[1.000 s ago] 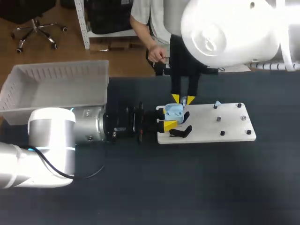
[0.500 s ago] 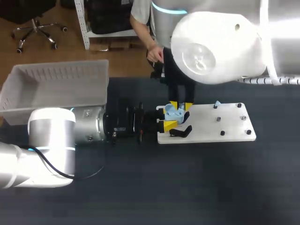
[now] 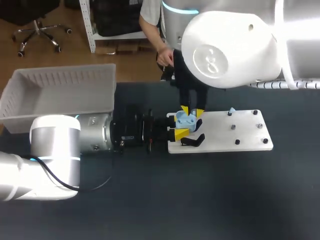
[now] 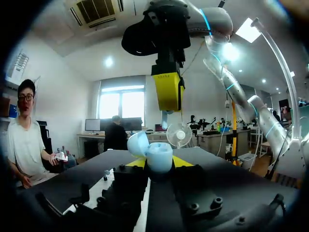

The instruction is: Pick up each earbud case from the left stands, insert the matching earbuds, close the lid, and place the case in the box.

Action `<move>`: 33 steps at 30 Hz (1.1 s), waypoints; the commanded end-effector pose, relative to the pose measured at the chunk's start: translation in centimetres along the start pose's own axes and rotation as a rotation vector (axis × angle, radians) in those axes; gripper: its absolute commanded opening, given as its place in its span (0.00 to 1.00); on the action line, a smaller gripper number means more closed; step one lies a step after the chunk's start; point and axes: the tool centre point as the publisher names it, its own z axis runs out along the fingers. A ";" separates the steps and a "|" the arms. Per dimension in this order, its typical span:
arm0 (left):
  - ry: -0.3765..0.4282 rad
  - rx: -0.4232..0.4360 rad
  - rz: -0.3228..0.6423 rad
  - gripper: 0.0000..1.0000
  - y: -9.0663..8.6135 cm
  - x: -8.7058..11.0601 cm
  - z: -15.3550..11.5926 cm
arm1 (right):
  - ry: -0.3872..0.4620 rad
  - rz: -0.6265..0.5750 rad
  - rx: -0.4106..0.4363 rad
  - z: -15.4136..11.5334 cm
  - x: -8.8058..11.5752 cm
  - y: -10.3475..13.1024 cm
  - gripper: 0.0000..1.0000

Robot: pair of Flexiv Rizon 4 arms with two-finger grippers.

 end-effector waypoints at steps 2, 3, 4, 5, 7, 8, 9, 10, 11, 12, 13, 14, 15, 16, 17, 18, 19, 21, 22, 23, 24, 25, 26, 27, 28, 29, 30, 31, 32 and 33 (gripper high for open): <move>-0.004 -0.002 0.002 0.00 0.0 0.1 0.0 | -0.005 0.053 0.025 0.0 0.3 0.3 0.00; -0.004 -0.002 0.002 0.00 0.0 0.1 0.0 | 0.005 0.055 0.024 0.0 0.3 0.5 0.00; -0.004 -0.002 0.002 0.00 0.0 0.1 0.0 | 0.008 0.059 0.028 0.1 0.4 0.7 0.00; -0.004 -0.002 0.002 0.00 0.0 0.1 0.0 | 0.007 0.062 0.027 0.1 0.4 0.8 0.00; -0.004 -0.002 0.002 0.00 0.0 0.1 0.0 | 0.018 0.063 0.021 0.3 0.6 1.2 0.00; -0.004 -0.002 0.002 0.00 0.0 0.1 0.0 | 0.018 0.062 0.021 0.3 0.6 1.4 0.00; -0.004 -0.002 0.002 0.00 0.0 0.1 0.0 | 0.018 0.061 0.019 0.4 0.6 1.5 0.00; -0.004 -0.002 0.002 0.00 0.0 0.1 0.0 | 0.019 0.059 0.015 0.5 0.6 1.6 0.00; -0.004 -0.002 0.002 0.00 0.0 0.1 0.0 | 0.019 0.058 0.016 0.5 0.6 1.7 0.00; -0.004 -0.002 0.002 0.00 0.0 0.1 0.0 | 0.019 0.058 0.017 0.5 0.5 1.8 0.00; -0.004 -0.002 0.002 0.00 0.0 0.1 0.0 | 0.018 0.057 0.017 0.5 0.5 1.8 0.00; -0.004 -0.002 0.002 0.00 0.0 0.1 0.0 | 0.015 0.055 0.017 0.5 0.5 1.9 0.00; -0.004 -0.002 0.002 0.00 0.0 0.1 0.0 | 0.014 0.055 0.018 0.5 0.5 1.9 0.00; -0.004 -0.002 0.002 0.00 0.0 0.1 0.0 | 0.012 0.054 0.018 0.5 0.4 1.9 0.00; -0.004 -0.002 0.002 0.00 0.0 0.1 0.0 | 0.011 0.055 0.018 0.5 0.4 1.9 0.00; -0.004 -0.002 0.002 0.00 0.0 0.1 0.0 | 0.010 0.055 0.018 0.5 0.4 1.9 0.00; -0.004 -0.002 0.002 0.00 0.0 0.1 0.0 | 0.009 0.055 0.018 0.6 0.3 1.9 0.00; -0.004 -0.002 0.002 0.00 0.0 0.1 0.0 | 0.013 0.057 0.021 0.8 0.3 2.0 0.00; -0.004 -0.002 0.002 0.00 0.0 0.1 0.0 | 0.014 0.057 0.023 0.9 0.3 2.0 0.00; -0.004 -0.002 0.002 0.00 0.0 0.1 0.0 | 0.016 0.057 0.023 1.0 0.3 2.0 0.00; -0.004 -0.002 0.002 0.00 0.0 0.1 0.0 | 0.016 0.058 0.025 1.0 0.2 2.0 0.00; -0.004 -0.002 0.002 0.00 0.0 0.1 0.0 | 0.017 0.059 0.026 1.0 0.2 2.0 0.00; -0.004 -0.002 0.002 0.00 0.0 0.1 0.0 | 0.018 0.060 0.026 1.1 0.2 2.0 0.00; -0.004 -0.002 0.002 0.00 0.0 0.1 0.0 | 0.018 0.061 0.027 1.1 0.2 2.0 0.00; -0.004 -0.002 0.002 0.00 0.0 0.1 0.0 | 0.018 0.061 0.027 1.2 0.1 2.0 0.00; -0.004 -0.002 0.002 0.00 0.0 0.1 0.0 | 0.018 0.062 0.026 1.2 0.1 2.1 0.00; -0.004 -0.002 0.002 0.00 0.0 0.1 0.0 | 0.018 0.062 0.026 1.2 0.1 2.1 0.00; -0.004 -0.002 0.002 0.00 0.0 0.1 0.0 | 0.018 0.064 0.025 1.3 0.1 2.1 0.00; -0.004 -0.002 0.002 0.00 0.0 0.1 0.0 | 0.017 0.064 0.024 1.3 0.1 2.1 0.00; -0.004 -0.002 0.002 0.00 0.0 0.1 0.0 | 0.017 0.066 0.024 1.3 0.1 2.1 0.00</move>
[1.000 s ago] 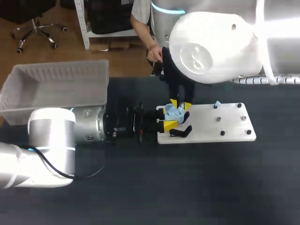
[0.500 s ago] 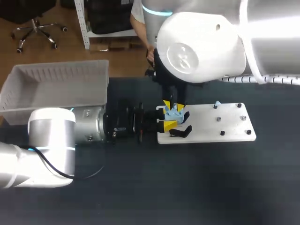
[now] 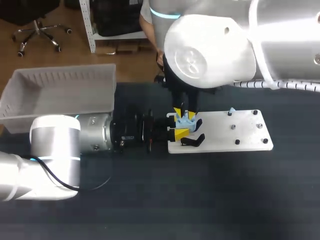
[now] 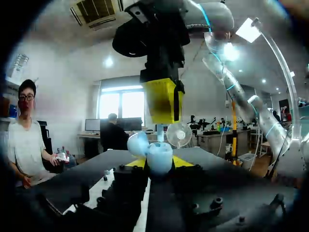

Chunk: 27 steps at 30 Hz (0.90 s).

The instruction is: Pick up each earbud case from the left stands, insert the matching earbuds, close the lid, and place the case in the box.

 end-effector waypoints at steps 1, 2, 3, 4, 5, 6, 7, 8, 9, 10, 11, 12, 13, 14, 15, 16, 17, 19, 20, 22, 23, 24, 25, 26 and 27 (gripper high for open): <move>-0.004 -0.002 0.002 0.00 0.0 0.1 0.0 | -0.001 0.004 0.003 0.1 0.0 0.2 0.00; -0.004 -0.002 0.002 0.00 0.0 0.1 0.0 | -0.002 0.005 0.004 0.1 0.0 0.2 0.00; -0.004 -0.002 0.002 0.00 0.0 0.1 0.0 | -0.006 0.008 0.003 0.1 0.0 0.2 0.00; -0.004 -0.002 0.002 0.00 0.0 0.1 0.0 | -0.007 0.011 0.004 0.0 0.0 0.2 0.00; -0.004 -0.002 0.002 0.00 0.0 0.1 0.0 | -0.009 0.013 0.005 0.0 -0.1 0.1 0.00; -0.004 -0.002 0.002 0.00 0.0 0.1 0.0 | -0.009 0.015 0.005 0.0 -0.1 0.1 0.00; -0.004 -0.002 0.002 0.00 0.0 0.1 0.0 | -0.008 0.019 0.006 0.1 -0.2 0.0 0.00; -0.004 -0.002 0.002 0.00 0.0 0.1 0.0 | -0.007 0.021 0.006 0.2 -0.2 -0.1 0.00; -0.004 -0.002 0.002 0.00 0.0 0.1 0.0 | -0.007 0.023 0.006 0.2 -0.3 -0.1 0.00; -0.004 -0.002 0.002 0.00 0.0 0.1 0.0 | -0.008 0.024 0.006 0.2 -0.4 -0.1 0.00; -0.004 -0.002 0.002 0.00 0.0 0.1 0.0 | -0.007 0.026 0.005 0.2 -0.4 -0.1 0.00; -0.004 -0.002 0.002 0.00 0.0 0.1 0.0 | -0.008 0.028 0.006 0.2 -0.4 -0.1 0.00; -0.004 -0.002 0.002 0.00 0.0 0.1 0.0 | -0.009 0.029 0.006 0.3 -0.4 -0.2 0.00; -0.004 -0.002 0.002 0.00 0.0 0.1 0.0 | -0.008 0.030 0.006 0.3 -0.4 -0.2 0.00; -0.004 -0.002 0.002 0.00 0.0 0.1 0.0 | -0.007 0.031 0.007 0.3 -0.4 -0.2 0.00; -0.004 -0.002 0.002 0.00 0.0 0.1 0.0 | -0.006 0.031 0.008 0.3 -0.4 -0.2 0.00; -0.004 -0.002 0.002 0.00 0.0 0.1 0.0 | -0.004 0.030 0.008 0.4 -0.4 -0.2 0.00; -0.004 -0.002 0.002 0.00 0.0 0.1 0.0 | -0.003 0.029 0.009 0.4 -0.5 -0.1 0.00; -0.004 -0.002 0.002 0.00 0.0 0.1 0.0 | -0.002 0.030 0.010 0.5 -0.6 -0.1 0.00; -0.004 -0.002 0.002 0.00 0.0 0.1 0.0 | 0.000 0.031 0.011 0.6 -0.7 -0.1 0.00; -0.004 -0.002 0.002 0.00 0.0 0.1 0.0 | 0.001 0.032 0.012 0.6 -0.7 -0.2 0.00; -0.004 -0.002 0.002 0.00 0.0 0.1 0.0 | 0.002 0.033 0.013 0.7 -0.7 -0.2 0.00; -0.004 -0.002 0.002 0.00 0.0 0.1 0.0 | 0.003 0.033 0.013 0.7 -0.7 -0.2 0.00; -0.004 -0.002 0.002 0.00 0.0 0.1 0.0 | 0.004 0.034 0.014 0.8 -0.7 -0.2 0.00; -0.004 -0.002 0.002 0.00 0.0 0.1 0.0 | 0.005 0.034 0.014 0.8 -0.7 -0.2 0.00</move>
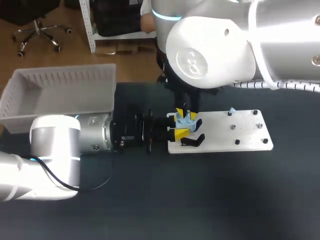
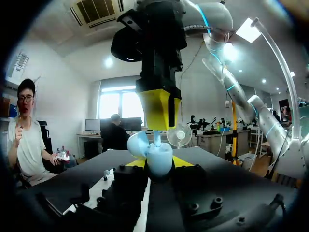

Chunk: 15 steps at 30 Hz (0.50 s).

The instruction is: Pick up each earbud case from the left stands, insert the matching earbuds, close the lid, and place the case in the box.

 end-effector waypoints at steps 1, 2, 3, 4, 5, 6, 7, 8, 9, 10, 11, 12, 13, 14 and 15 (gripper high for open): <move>-0.004 -0.002 0.002 0.00 0.0 0.1 0.0 | 0.003 0.001 0.004 0.2 -0.2 0.2 0.00; -0.004 -0.002 0.002 0.00 0.0 0.1 0.0 | 0.004 0.002 0.005 0.2 -0.2 0.2 0.00; -0.004 -0.002 0.002 0.00 0.0 0.1 0.0 | 0.004 0.002 0.007 0.2 -0.2 0.2 0.00; -0.004 -0.002 0.002 0.00 0.0 0.1 0.0 | 0.004 0.003 0.008 0.3 -0.3 0.2 0.00; -0.004 -0.002 0.002 0.00 0.0 0.1 0.0 | 0.004 0.003 0.010 0.3 -0.3 0.2 0.00; -0.004 -0.002 0.002 0.00 0.0 0.1 0.0 | 0.003 0.003 0.011 0.3 -0.3 0.2 0.00; -0.004 -0.002 0.002 0.00 0.0 0.1 0.0 | 0.003 0.003 0.013 0.3 -0.3 0.2 0.00; -0.004 -0.002 0.002 0.00 0.0 0.1 0.0 | 0.002 0.003 0.018 0.4 -0.3 0.2 0.00; -0.004 -0.002 0.002 0.00 0.0 0.1 0.0 | 0.001 0.003 0.022 0.4 -0.4 0.3 0.00; -0.004 -0.002 0.002 0.00 0.0 0.1 0.0 | 0.002 0.003 0.024 0.5 -0.4 0.3 0.00; -0.004 -0.002 0.002 0.00 0.0 0.1 0.0 | 0.002 0.003 0.028 0.5 -0.4 0.3 0.00; -0.004 -0.002 0.002 0.00 0.0 0.1 0.0 | 0.002 0.003 0.031 0.6 -0.4 0.4 0.00; -0.004 -0.002 0.002 0.00 0.0 0.1 0.0 | 0.005 0.002 0.033 0.7 -0.4 0.4 0.00; -0.004 -0.002 0.002 0.00 0.0 0.1 0.0 | 0.009 0.001 0.035 0.7 -0.4 0.4 0.00; -0.004 -0.002 0.002 0.00 0.0 0.1 0.0 | 0.011 0.001 0.036 0.8 -0.3 0.4 0.00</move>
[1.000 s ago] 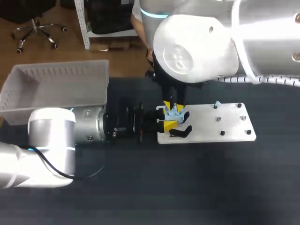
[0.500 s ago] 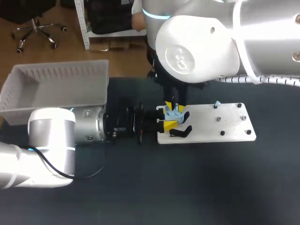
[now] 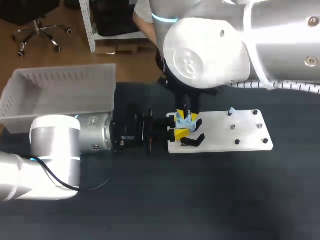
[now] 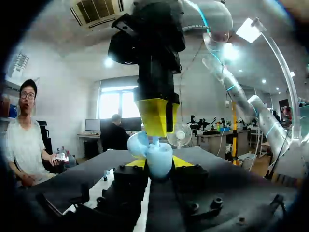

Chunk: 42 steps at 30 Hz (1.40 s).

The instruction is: Pick up each earbud case from the left stands, insert the matching earbuds, close the lid, and place the case in the box.

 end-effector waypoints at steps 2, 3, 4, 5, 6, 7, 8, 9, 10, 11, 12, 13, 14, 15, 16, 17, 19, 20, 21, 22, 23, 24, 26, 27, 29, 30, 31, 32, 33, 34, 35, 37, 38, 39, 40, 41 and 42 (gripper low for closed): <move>-0.004 -0.002 0.002 0.00 0.0 0.1 0.0 | 0.011 -0.002 0.014 0.2 -0.1 0.6 0.00; -0.004 -0.002 0.002 0.00 0.0 0.1 0.0 | 0.012 -0.003 0.016 0.3 -0.1 0.6 0.00; -0.004 -0.002 0.002 0.00 0.0 0.1 0.0 | 0.013 -0.003 0.017 0.4 -0.1 0.6 0.00; -0.004 -0.002 0.002 0.00 0.0 0.1 0.0 | 0.015 0.000 0.018 0.4 -0.1 0.6 0.00; -0.004 -0.002 0.002 0.00 0.0 0.1 0.0 | 0.018 0.002 0.019 0.5 -0.1 0.7 0.00; -0.004 -0.002 0.002 0.00 0.0 0.1 0.0 | 0.020 0.003 0.019 0.5 -0.1 0.7 0.00; -0.004 -0.002 0.002 0.00 0.0 0.1 0.0 | 0.022 0.006 0.015 0.5 -0.1 0.6 0.00; -0.004 -0.002 0.002 0.00 0.0 0.1 0.0 | 0.022 0.007 0.013 0.5 0.0 0.6 0.05; -0.004 -0.002 0.002 0.00 0.0 0.1 0.0 | 0.022 0.010 0.008 0.4 0.0 0.6 0.35; -0.004 -0.002 0.002 0.00 0.0 0.1 0.0 | 0.020 0.011 0.004 0.3 0.0 0.5 0.41; -0.004 -0.002 0.002 0.00 0.0 0.1 0.0 | 0.017 0.014 -0.001 0.1 0.1 0.4 0.42; -0.004 -0.002 0.002 0.00 0.0 0.1 0.0 | 0.016 0.015 -0.010 -0.1 0.2 0.2 0.42; -0.004 -0.002 0.002 0.00 0.0 0.1 0.0 | 0.015 0.016 -0.017 -0.3 0.3 0.1 0.44; -0.004 -0.002 0.002 0.00 0.0 0.1 0.0 | 0.009 0.017 -0.032 -0.7 0.5 -0.3 0.44; -0.004 -0.002 0.002 0.00 0.0 0.1 0.0 | 0.010 0.019 -0.036 -0.9 0.7 -0.5 0.44; -0.004 -0.002 0.002 0.00 0.0 0.1 0.0 | 0.018 0.012 -0.058 -1.2 0.8 -0.8 0.45; -0.004 -0.002 0.002 0.00 0.0 0.1 0.0 | 0.000 0.010 -0.068 -1.8 0.9 -1.1 0.45; -0.004 -0.002 0.002 0.00 0.0 0.1 0.0 | 0.002 0.001 -0.094 -2.2 0.9 -1.4 0.47; -0.004 -0.002 0.002 0.00 0.0 0.1 0.0 | 0.000 -0.003 -0.110 -2.5 0.9 -1.6 0.47; -0.004 -0.002 0.002 0.00 0.0 0.1 0.0 | -0.028 -0.003 -0.120 -3.0 0.6 -2.1 0.49; -0.004 -0.002 0.002 0.00 0.0 0.1 0.0 | -0.033 -0.010 -0.141 -3.3 0.4 -2.4 0.50; -0.004 -0.002 0.002 0.00 0.0 0.1 0.0 | -0.033 -0.018 -0.164 -3.5 0.1 -2.7 0.50; -0.004 -0.002 0.002 0.00 0.0 0.1 0.0 | -0.064 -0.042 -0.198 -3.8 -0.7 -3.6 0.54; -0.004 -0.002 0.002 0.00 0.0 0.1 0.0 | -0.076 -0.052 -0.228 -3.9 -1.4 -4.1 0.63; -0.004 -0.002 0.002 0.00 0.0 0.1 0.0 | -0.108 -0.110 -0.295 -4.0 -2.6 -5.0 0.78; -0.004 -0.002 0.002 0.00 0.0 0.1 0.0 | -0.140 -0.138 -0.295 -3.9 -3.1 -5.3 0.74; -0.004 -0.002 0.002 0.00 0.0 0.1 0.0 | -0.152 -0.165 -0.303 -3.8 -3.5 -5.5 0.72; -0.004 -0.002 0.002 0.00 0.0 0.1 0.0 | -0.147 -0.210 -0.319 -3.6 -4.1 -5.8 0.77; -0.004 -0.002 0.002 0.00 0.0 0.1 0.0 | -0.153 -0.239 -0.314 -3.3 -4.6 -6.1 0.79; -0.004 -0.002 0.002 0.00 0.0 0.1 0.0 | -0.151 -0.300 -0.320 -2.9 -5.5 -6.4 0.74; -0.004 -0.002 0.002 0.00 0.0 0.1 0.0 | -0.142 -0.322 -0.335 -2.8 -6.0 -6.6 0.69; -0.004 -0.002 0.002 0.00 0.0 0.1 0.0 | -0.135 -0.361 -0.332 -2.3 -7.4 -7.1 0.62; -0.004 -0.002 0.002 0.00 0.0 0.1 0.0 | -0.127 -0.381 -0.338 -2.1 -7.9 -7.2 0.64; -0.004 -0.002 0.002 0.00 0.0 0.1 0.0 | -0.119 -0.411 -0.342 -1.8 -8.7 -7.3 0.68; -0.004 -0.002 0.002 0.00 0.0 0.1 0.0 | -0.117 -0.426 -0.333 -1.4 -9.3 -7.4 0.67; -0.004 -0.002 0.002 0.00 0.0 0.1 0.0 | -0.110 -0.451 -0.321 -0.9 -10.2 -7.4 0.60; -0.004 -0.002 0.002 0.00 0.0 0.1 0.0 | -0.098 -0.467 -0.316 -0.5 -10.7 -7.4 0.55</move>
